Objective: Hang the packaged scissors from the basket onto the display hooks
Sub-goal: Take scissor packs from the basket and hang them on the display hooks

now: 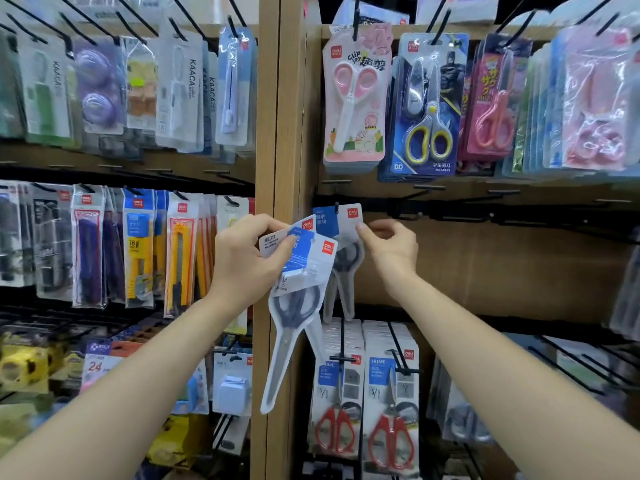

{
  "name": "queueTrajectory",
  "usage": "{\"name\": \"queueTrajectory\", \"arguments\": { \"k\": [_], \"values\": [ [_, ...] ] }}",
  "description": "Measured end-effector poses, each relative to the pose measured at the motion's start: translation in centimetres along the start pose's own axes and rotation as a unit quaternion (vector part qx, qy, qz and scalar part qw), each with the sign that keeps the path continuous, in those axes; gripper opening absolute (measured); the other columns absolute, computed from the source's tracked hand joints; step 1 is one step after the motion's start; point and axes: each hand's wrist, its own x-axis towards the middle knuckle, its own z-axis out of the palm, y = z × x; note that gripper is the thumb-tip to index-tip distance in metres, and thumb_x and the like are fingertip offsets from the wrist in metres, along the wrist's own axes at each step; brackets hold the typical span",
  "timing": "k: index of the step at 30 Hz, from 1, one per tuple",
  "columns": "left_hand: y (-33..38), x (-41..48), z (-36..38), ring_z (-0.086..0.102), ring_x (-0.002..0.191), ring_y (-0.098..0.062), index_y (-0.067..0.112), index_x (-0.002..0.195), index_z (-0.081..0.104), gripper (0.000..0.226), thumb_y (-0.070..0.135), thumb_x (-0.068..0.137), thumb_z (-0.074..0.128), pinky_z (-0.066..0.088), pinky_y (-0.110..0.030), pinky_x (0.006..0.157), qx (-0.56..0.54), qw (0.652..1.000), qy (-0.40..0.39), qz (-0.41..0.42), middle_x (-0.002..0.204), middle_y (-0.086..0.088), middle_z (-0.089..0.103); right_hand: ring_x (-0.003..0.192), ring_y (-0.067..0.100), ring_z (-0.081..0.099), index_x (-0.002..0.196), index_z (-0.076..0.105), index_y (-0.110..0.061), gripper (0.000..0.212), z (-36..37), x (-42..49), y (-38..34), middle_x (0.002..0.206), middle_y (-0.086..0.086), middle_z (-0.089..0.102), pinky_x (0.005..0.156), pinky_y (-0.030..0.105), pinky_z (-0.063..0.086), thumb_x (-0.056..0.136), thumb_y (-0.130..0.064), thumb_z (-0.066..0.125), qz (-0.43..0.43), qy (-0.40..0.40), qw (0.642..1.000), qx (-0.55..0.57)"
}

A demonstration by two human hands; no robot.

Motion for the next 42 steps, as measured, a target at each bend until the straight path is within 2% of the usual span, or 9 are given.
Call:
{"name": "queueTrajectory", "arguments": {
  "k": [2, 5, 7, 14, 19, 26, 31, 39, 42],
  "values": [
    [0.2, 0.0, 0.1, 0.068, 0.081, -0.009, 0.011, 0.093, 0.071, 0.019, 0.030, 0.094, 0.074, 0.052, -0.024, 0.062, -0.014, 0.999, 0.012, -0.027, 0.087, 0.010, 0.069, 0.091, 0.010, 0.068, 0.100, 0.074, -0.018, 0.023, -0.7, -2.2, -0.1, 0.094, -0.005, 0.073, 0.078, 0.023, 0.053, 0.091, -0.038, 0.076, -0.018, -0.028, 0.997, 0.070],
    [0.6, 0.0, 0.5, 0.070, 0.083, -0.014, 0.014, 0.095, 0.071, 0.013, 0.027, 0.094, 0.075, 0.057, -0.033, 0.062, -0.027, 0.998, 0.029, -0.053, 0.090, 0.003, 0.072, 0.097, 0.017, 0.073, 0.113, 0.071, -0.017, 0.027, -0.4, -5.5, -0.3, 0.107, 0.001, 0.077, 0.077, 0.026, 0.058, 0.092, -0.034, 0.075, 0.024, -0.203, 0.968, 0.146],
    [0.9, 0.0, 0.6, 0.071, 0.086, -0.014, 0.017, 0.096, 0.070, 0.013, 0.028, 0.093, 0.076, 0.058, -0.035, 0.063, -0.030, 0.997, 0.035, -0.063, 0.092, 0.002, 0.073, 0.102, 0.021, 0.075, 0.118, 0.071, -0.011, 0.028, -0.1, -6.8, -0.7, 0.112, 0.006, 0.077, 0.083, 0.032, 0.061, 0.093, -0.022, 0.075, 0.042, -0.254, 0.947, 0.194],
    [0.7, 0.0, 0.9, 0.071, 0.087, -0.010, 0.023, 0.099, 0.075, 0.017, 0.037, 0.090, 0.076, 0.059, -0.039, 0.071, -0.069, 0.992, 0.078, -0.068, 0.090, 0.011, 0.073, 0.090, 0.023, 0.076, 0.104, 0.074, -0.006, 0.010, -0.5, -6.2, -1.9, 0.100, 0.010, 0.079, 0.076, 0.034, 0.062, 0.097, -0.012, 0.070, 0.086, -0.153, 0.941, 0.289],
    [0.4, 0.1, 1.9, 0.067, 0.074, -0.018, 0.016, 0.083, 0.069, 0.012, 0.019, 0.089, 0.079, 0.056, -0.044, 0.061, 0.014, 0.993, 0.102, -0.054, 0.081, 0.004, 0.070, 0.092, 0.019, 0.077, 0.100, 0.072, -0.010, 0.005, -1.4, -3.6, -2.6, 0.095, 0.004, 0.079, 0.079, 0.035, 0.062, 0.097, -0.008, 0.067, 0.009, -0.084, 0.976, 0.200],
    [0.2, 0.1, 1.9, 0.064, 0.068, -0.019, 0.012, 0.075, 0.065, 0.019, 0.021, 0.087, 0.077, 0.053, -0.042, 0.057, 0.028, 0.993, 0.098, -0.050, 0.073, 0.004, 0.066, 0.084, 0.010, 0.076, 0.086, 0.070, -0.007, 0.021, -0.4, -2.5, -3.3, 0.086, 0.002, 0.077, 0.069, 0.033, 0.064, 0.094, -0.025, 0.076, -0.086, -0.060, 0.987, 0.119],
    [0.4, 0.1, 2.0, 0.060, 0.065, -0.011, 0.013, 0.073, 0.063, 0.023, 0.026, 0.088, 0.074, 0.049, -0.030, 0.057, 0.030, 0.993, 0.107, -0.035, 0.072, 0.009, 0.062, 0.086, 0.011, 0.077, 0.087, 0.071, -0.009, 0.018, 0.6, -1.9, -3.6, 0.090, 0.003, 0.078, 0.067, 0.030, 0.063, 0.094, -0.025, 0.075, -0.074, -0.060, 0.986, 0.133],
    [0.1, 0.2, 1.9, 0.062, 0.066, -0.014, 0.012, 0.074, 0.064, 0.023, 0.025, 0.088, 0.076, 0.052, -0.038, 0.057, 0.035, 0.994, 0.098, -0.032, 0.073, 0.005, 0.065, 0.092, 0.014, 0.076, 0.094, 0.073, -0.009, 0.019, 1.6, -0.3, -1.9, 0.096, 0.004, 0.078, 0.072, 0.033, 0.064, 0.094, -0.028, 0.075, 0.006, -0.085, 0.988, 0.128],
    [-0.1, 0.2, 1.8, 0.062, 0.066, -0.016, 0.011, 0.074, 0.065, 0.021, 0.019, 0.087, 0.079, 0.052, -0.042, 0.057, 0.037, 0.994, 0.097, -0.031, 0.072, 0.003, 0.066, 0.084, 0.008, 0.073, 0.090, 0.075, -0.011, 0.024, 2.2, 0.8, -1.5, 0.092, -0.002, 0.076, 0.061, 0.019, 0.055, 0.092, -0.034, 0.077, 0.007, -0.060, 0.997, 0.053]
  ]
}}
